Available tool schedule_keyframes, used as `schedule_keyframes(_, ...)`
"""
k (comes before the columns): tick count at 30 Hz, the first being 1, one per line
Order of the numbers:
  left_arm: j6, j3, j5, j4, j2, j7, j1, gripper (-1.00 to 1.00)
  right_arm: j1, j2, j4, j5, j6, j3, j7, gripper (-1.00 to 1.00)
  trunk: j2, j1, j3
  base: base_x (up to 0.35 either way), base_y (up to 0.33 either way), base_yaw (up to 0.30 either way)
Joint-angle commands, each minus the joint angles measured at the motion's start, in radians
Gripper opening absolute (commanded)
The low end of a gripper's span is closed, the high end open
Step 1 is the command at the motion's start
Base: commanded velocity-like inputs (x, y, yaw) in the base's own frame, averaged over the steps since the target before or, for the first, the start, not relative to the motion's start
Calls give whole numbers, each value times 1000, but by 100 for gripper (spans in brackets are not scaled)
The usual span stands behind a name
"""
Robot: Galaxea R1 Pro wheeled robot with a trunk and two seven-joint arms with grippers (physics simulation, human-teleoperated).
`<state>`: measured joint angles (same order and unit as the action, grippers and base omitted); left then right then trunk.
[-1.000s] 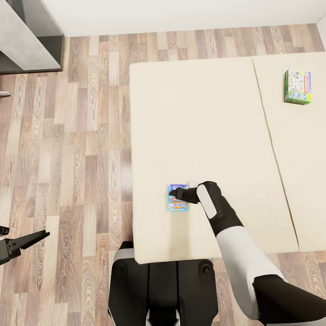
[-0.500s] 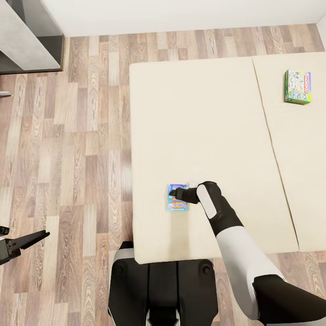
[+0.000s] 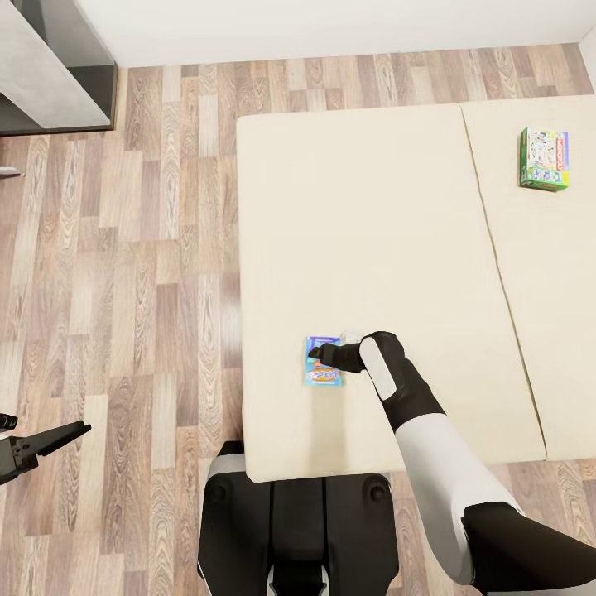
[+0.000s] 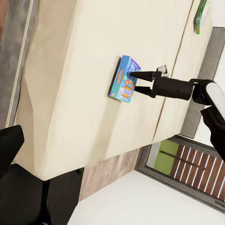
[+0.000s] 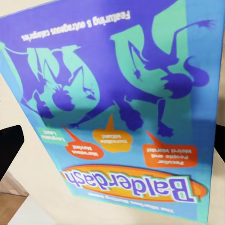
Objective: Put all the toys in the child's room - the three board games (two on the bed and one on the table), the two jigsaw puzzles on the table, and the tennis ball on the table - inside the toy box on the table in the child's room.
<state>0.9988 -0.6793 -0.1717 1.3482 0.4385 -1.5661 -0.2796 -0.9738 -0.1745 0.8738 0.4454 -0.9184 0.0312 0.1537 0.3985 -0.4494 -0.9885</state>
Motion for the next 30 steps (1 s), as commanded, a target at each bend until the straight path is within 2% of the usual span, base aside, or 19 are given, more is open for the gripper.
schedule_keyframes(1,11,0,1,0,0,-5,0,100,0,0,1,11,-2,1,10,100,2,-1,-1,0,0,0)
schedule_keyframes(30,11,0,1,0,0,-5,0,100,0,0,7,15,-5,8,0,100,2,-1,-1,0,0,0)
